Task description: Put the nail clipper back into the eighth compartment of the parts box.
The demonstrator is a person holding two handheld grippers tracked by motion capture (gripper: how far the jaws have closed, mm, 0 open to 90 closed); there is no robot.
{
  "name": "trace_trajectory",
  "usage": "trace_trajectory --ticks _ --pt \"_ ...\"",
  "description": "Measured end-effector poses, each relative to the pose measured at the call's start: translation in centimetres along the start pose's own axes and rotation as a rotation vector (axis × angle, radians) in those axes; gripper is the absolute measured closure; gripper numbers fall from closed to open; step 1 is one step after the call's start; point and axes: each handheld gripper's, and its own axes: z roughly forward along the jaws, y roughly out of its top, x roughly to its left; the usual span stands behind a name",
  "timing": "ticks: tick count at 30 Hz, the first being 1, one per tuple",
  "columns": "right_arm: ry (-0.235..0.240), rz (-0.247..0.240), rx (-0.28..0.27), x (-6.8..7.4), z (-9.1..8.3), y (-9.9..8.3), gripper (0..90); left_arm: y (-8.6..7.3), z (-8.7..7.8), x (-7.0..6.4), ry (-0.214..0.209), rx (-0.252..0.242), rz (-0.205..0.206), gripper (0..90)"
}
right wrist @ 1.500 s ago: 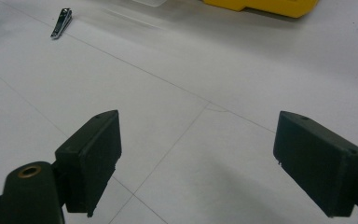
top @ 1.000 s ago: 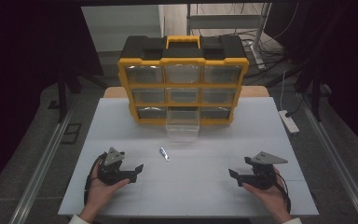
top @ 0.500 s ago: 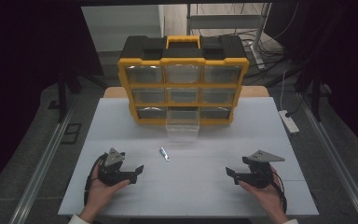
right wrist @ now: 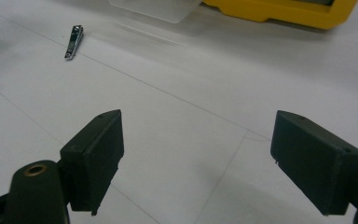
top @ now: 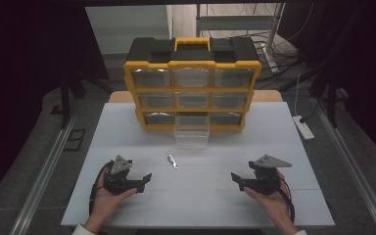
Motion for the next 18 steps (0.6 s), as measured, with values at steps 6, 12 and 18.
trace_trajectory --ticks 6,12,18 --pt "0.006 -0.017 0.005 0.8 0.6 0.6 18.1 0.0 0.0 0.0 -0.004 -0.001 -0.001 10.8" --pt "0.011 -0.034 0.006 1.4 1.1 1.1 18.4 0.0 0.0 0.1 -0.005 -0.002 0.001 10.8" --pt "0.023 -0.045 0.005 2.2 1.8 2.0 18.9 0.0 0.1 0.0 -0.007 0.001 0.004 10.8"
